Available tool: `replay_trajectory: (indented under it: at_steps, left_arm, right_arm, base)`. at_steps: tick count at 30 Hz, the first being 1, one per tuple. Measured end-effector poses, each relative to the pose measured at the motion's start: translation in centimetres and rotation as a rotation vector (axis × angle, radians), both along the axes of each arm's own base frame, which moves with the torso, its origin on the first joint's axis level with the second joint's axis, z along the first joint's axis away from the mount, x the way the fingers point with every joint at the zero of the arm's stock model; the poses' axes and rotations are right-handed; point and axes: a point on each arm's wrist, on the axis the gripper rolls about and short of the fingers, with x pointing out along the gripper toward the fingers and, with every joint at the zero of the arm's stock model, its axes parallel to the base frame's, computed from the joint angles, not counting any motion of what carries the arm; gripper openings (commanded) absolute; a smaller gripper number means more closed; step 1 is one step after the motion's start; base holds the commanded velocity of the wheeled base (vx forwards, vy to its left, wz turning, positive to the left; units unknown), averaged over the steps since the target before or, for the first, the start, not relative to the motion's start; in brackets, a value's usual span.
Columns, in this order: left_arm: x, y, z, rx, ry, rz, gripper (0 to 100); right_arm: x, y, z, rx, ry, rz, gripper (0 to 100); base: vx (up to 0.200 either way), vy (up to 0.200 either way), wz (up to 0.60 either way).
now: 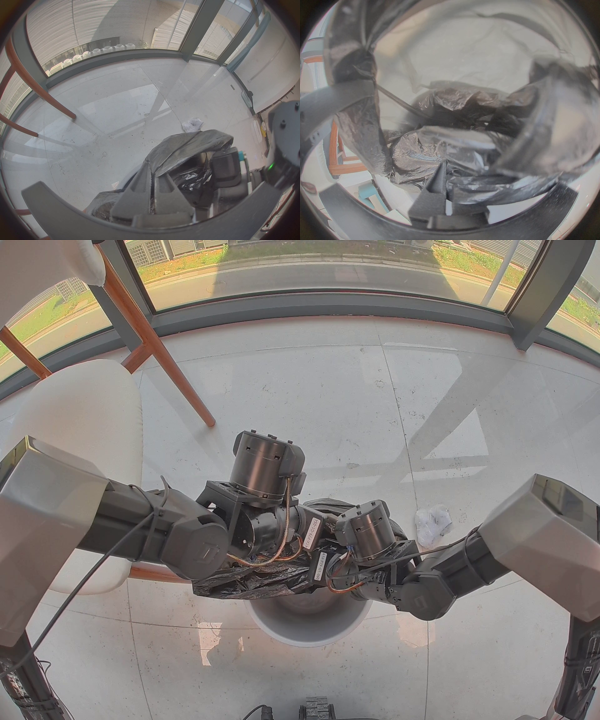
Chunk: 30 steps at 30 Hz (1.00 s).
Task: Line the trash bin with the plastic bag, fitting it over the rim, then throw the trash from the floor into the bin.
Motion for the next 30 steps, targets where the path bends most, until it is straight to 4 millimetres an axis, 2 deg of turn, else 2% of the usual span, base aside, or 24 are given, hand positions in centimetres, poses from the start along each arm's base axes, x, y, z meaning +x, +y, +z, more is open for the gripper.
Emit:
replay_trajectory:
  at_steps: [8,18,23,30]
  left_arm:
    - [0.0,0.1,-0.1,0.001,0.002,0.001,0]
    - [0.0,0.1,-0.2,0.004,0.005,0.002,0]
    - [0.0,0.2,-0.3,0.005,0.008,0.004,0]
    - [0.0,0.3,-0.4,0.009,0.013,0.004,0]
  right_arm:
    - [-2.8,-2.3,0.7,-0.043,0.066,0.029,0]
    - [-7.6,-6.2,-0.9,-0.131,0.195,0.064,0]
    - [-8.8,-7.5,-1.4,-0.161,0.231,0.062,0]
    - [-9.7,-8.2,-1.9,-0.182,0.255,0.064,0]
  base:
    - [0.000,0.000,0.00]
    - [0.000,0.000,0.00]
    - [0.000,0.000,0.00]
    - [0.000,0.000,0.00]
